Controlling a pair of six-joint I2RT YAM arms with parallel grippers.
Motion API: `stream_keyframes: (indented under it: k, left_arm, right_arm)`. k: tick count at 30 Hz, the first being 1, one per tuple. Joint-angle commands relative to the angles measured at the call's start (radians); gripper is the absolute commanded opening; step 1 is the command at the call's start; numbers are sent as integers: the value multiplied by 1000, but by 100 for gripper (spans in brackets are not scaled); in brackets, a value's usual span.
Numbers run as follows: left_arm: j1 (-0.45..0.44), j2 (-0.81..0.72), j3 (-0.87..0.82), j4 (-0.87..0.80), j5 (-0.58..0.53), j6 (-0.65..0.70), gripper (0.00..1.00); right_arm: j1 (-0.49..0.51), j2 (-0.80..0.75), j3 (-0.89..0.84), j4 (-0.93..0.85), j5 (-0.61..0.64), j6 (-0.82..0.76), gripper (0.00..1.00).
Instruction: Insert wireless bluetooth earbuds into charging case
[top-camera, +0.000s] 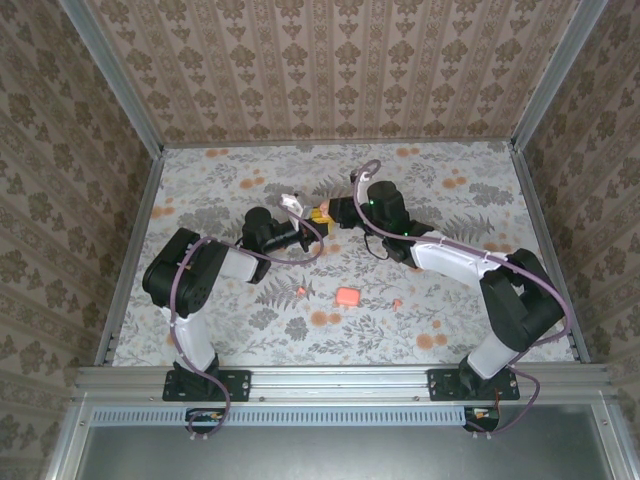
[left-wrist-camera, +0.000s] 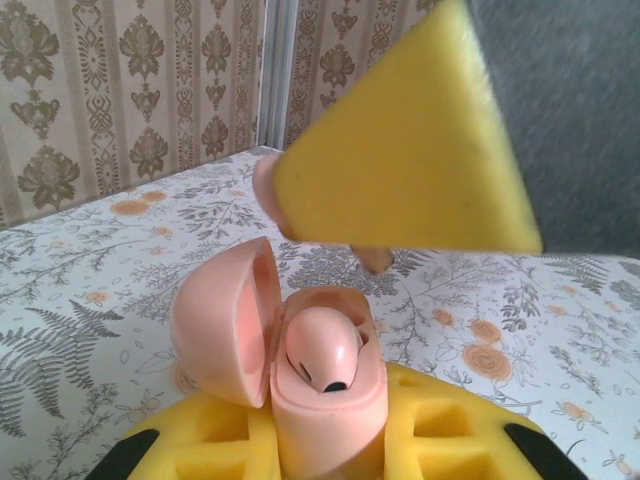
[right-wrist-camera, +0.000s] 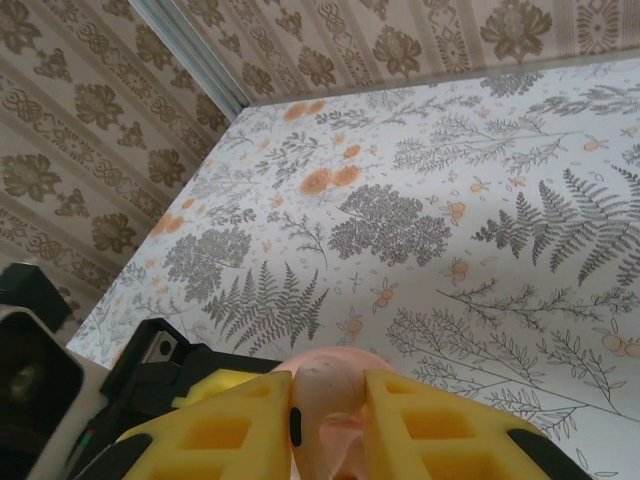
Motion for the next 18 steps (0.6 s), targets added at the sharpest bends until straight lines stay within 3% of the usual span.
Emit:
stream_keyframes:
  k: [1, 18]
  left_arm:
    - [5, -23, 9, 51, 48, -50, 12]
    - [4, -45, 25, 57, 66, -104, 13]
  right_arm:
    - [-10, -36, -19, 50, -23, -25, 24]
    - [-24, -37, -47, 48, -49, 1, 24]
